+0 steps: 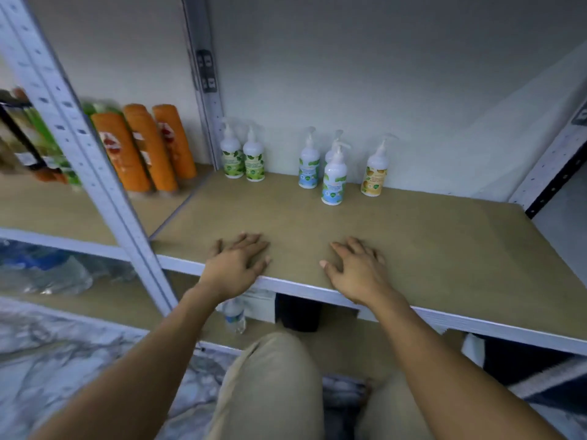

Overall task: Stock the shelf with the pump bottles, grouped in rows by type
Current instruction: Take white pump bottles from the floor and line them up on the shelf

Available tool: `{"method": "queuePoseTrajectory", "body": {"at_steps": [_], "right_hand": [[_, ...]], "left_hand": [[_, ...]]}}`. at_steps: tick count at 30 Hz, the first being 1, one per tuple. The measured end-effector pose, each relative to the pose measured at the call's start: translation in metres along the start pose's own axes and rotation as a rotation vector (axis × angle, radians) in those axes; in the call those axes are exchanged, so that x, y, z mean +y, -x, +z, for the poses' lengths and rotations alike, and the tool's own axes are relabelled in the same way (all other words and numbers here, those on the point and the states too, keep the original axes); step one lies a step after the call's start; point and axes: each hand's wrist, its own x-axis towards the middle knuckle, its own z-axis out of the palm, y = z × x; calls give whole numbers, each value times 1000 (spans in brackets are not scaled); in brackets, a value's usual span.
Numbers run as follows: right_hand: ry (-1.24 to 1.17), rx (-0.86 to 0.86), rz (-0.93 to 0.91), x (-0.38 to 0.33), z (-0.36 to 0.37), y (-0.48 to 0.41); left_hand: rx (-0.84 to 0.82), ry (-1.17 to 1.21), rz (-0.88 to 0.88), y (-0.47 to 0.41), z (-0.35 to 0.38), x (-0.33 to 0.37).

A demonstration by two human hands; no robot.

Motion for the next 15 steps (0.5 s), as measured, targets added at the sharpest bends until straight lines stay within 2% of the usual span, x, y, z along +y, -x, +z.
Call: {"method": "queuePoseTrajectory", "body": {"at_steps": [4, 9, 15], "right_hand": [[26, -36, -126, -49, 4, 42], [94, -103, -374, -127, 22, 91], [2, -431, -708, -239, 85, 160]], "left_hand": [[7, 32, 3, 86, 0, -27], [-29, 194, -233, 207, 15, -72], [-24, 256, -538, 375, 40, -136]]}}
